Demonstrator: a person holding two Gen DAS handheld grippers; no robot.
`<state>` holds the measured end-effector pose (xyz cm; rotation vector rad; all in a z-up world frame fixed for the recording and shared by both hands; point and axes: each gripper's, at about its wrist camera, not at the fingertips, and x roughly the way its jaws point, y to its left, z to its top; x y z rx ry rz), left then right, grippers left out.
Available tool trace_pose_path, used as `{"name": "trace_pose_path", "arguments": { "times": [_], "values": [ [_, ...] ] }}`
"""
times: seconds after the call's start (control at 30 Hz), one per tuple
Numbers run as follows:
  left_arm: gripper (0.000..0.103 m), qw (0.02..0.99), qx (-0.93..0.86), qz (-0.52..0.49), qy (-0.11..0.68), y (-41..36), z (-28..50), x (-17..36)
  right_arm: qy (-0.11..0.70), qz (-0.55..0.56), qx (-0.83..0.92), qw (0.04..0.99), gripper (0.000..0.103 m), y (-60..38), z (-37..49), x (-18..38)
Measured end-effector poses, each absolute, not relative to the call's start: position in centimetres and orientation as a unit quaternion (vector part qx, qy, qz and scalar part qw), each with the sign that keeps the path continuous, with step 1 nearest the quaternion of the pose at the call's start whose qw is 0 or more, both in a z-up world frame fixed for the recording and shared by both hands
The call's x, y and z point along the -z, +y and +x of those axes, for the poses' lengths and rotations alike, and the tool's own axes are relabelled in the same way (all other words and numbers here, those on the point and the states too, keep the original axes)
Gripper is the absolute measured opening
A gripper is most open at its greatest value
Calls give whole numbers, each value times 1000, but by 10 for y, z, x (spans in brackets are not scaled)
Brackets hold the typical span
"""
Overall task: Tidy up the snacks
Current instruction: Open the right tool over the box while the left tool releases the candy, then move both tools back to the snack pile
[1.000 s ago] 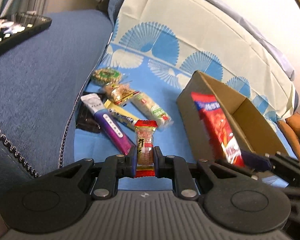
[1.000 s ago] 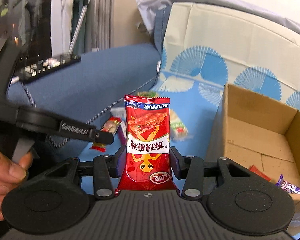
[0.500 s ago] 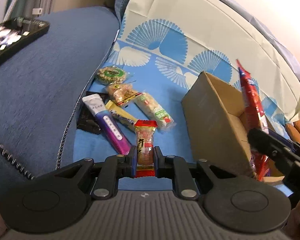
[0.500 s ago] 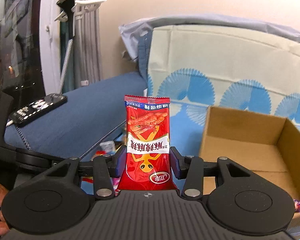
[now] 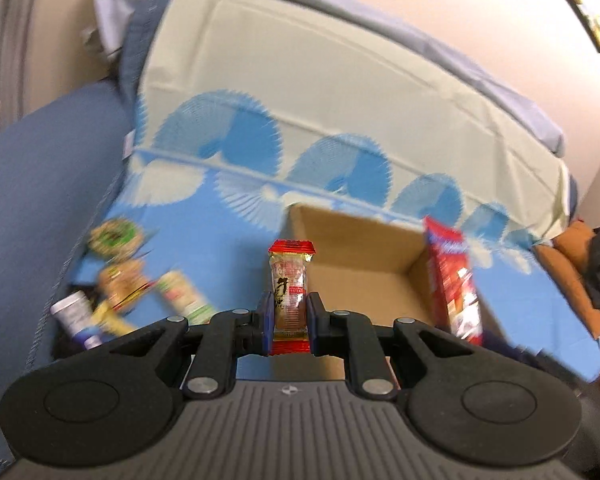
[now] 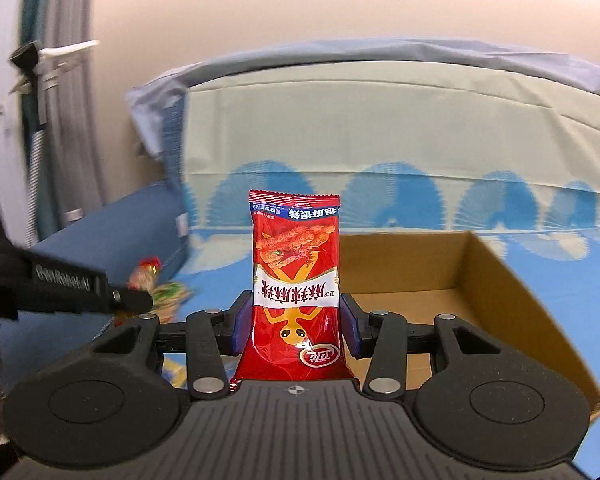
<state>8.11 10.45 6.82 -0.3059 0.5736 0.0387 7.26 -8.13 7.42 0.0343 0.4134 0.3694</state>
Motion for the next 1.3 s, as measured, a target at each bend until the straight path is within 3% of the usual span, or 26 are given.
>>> {"name": "trace_pose_path", "arguments": {
  "times": [0.6, 0.67, 0.73, 0.77, 1.1, 1.3],
  "values": [
    [18, 961, 62, -116, 241, 17, 142, -107, 224, 52, -131, 964, 47, -120, 91, -65],
    [28, 963, 68, -112, 234, 16, 142, -111, 226, 49, -130, 964, 50, -119, 92, -64],
    [69, 967, 58, -110, 223, 19, 138, -116, 230, 41, -121, 965, 54, -116, 93, -64],
    [72, 969, 53, -110, 215, 23, 134, -118, 231, 40, -118, 965, 62, -116, 93, -64],
    [73, 977, -39, -103, 183, 120, 74, -115, 232, 41, -119, 964, 63, -114, 89, -61],
    [73, 964, -105, -109, 219, 184, 29, -78, 220, 20, -148, 964, 63, -98, 79, -60]
  ]
}}
